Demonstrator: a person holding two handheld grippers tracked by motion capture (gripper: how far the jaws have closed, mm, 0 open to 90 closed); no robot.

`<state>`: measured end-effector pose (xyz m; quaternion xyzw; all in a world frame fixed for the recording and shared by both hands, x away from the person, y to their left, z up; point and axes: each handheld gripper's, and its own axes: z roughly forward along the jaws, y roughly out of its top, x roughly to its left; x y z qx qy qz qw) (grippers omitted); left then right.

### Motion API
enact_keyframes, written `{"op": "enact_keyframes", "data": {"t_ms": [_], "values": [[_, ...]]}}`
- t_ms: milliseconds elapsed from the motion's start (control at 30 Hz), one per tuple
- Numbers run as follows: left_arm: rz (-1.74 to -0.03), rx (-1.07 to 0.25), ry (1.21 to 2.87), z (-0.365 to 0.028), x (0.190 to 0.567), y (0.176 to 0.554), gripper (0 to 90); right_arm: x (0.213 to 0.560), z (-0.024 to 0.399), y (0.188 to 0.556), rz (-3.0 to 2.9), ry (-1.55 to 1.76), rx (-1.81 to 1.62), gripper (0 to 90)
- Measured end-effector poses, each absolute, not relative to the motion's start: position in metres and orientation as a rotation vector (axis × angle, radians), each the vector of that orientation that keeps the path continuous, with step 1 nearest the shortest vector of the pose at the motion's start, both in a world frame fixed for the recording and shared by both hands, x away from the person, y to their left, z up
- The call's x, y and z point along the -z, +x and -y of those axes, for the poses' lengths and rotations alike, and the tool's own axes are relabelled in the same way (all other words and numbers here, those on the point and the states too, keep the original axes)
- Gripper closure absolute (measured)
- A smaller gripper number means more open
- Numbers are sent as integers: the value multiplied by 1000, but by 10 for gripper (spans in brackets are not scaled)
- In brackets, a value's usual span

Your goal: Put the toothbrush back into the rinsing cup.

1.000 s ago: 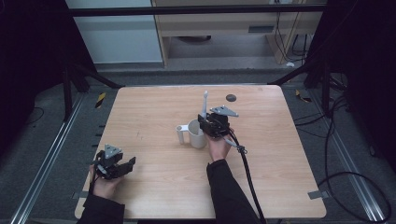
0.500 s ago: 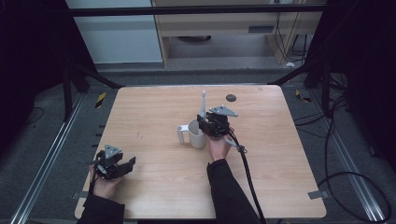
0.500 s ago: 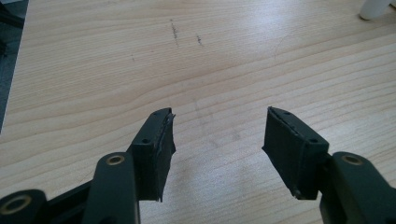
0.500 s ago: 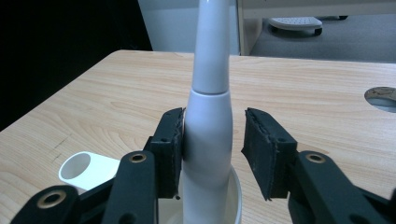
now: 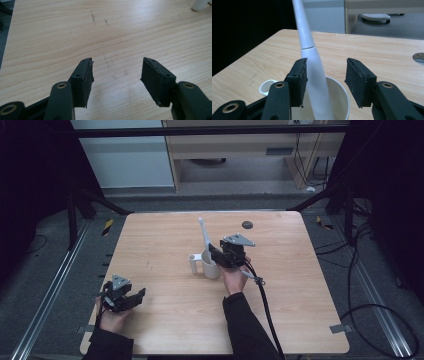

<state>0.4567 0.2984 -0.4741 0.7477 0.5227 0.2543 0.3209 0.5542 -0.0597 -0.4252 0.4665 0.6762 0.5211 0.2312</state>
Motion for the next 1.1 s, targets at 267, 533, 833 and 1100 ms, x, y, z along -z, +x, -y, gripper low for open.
{"op": "enact_keyframes", "data": {"t_ms": [267, 533, 833, 1100], "values": [[-1374, -666, 1965, -298, 474, 457, 415, 415, 68, 539, -1874, 1227, -1441, 463], [-1373, -667, 1964, -298, 474, 456, 414, 406, 87, 521, -1913, 1191, -1373, 372], [-1371, -665, 1968, -297, 475, 456, 415, 403, 116, 496, -1939, 1187, -1310, 319], [-1359, -656, 1977, -297, 475, 456, 431, 415, 146, 474, -1956, 1203, -1283, 309]]}}
